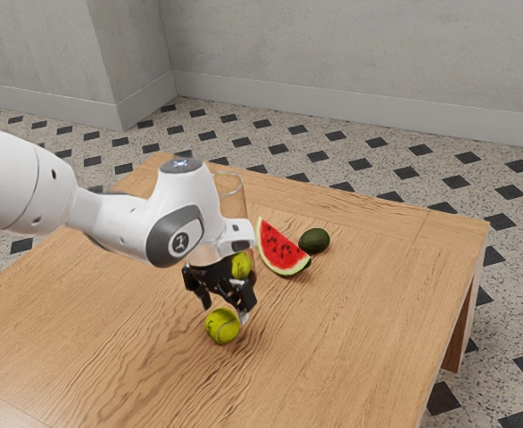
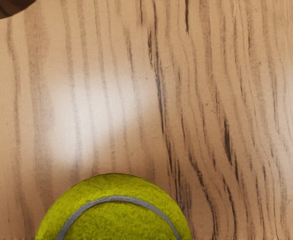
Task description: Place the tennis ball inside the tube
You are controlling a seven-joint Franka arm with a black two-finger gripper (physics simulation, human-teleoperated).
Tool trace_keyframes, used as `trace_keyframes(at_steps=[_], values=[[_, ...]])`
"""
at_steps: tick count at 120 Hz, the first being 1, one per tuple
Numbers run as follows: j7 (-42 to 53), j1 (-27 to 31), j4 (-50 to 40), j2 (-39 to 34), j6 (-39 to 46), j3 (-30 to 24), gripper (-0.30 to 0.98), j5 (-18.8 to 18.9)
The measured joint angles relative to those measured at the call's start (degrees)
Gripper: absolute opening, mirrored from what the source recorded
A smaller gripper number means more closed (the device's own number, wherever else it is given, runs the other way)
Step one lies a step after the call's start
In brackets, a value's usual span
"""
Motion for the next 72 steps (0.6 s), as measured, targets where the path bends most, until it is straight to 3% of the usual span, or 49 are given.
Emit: trace_keyframes(at_steps=[24, 72], values=[[1.8, 0.0, -0.7, 0.6, 0.5, -0.1, 0.69, -2.6], [6.4, 0.3, -1.7, 2.7, 0.8, 0.0, 0.69, -12.1]])
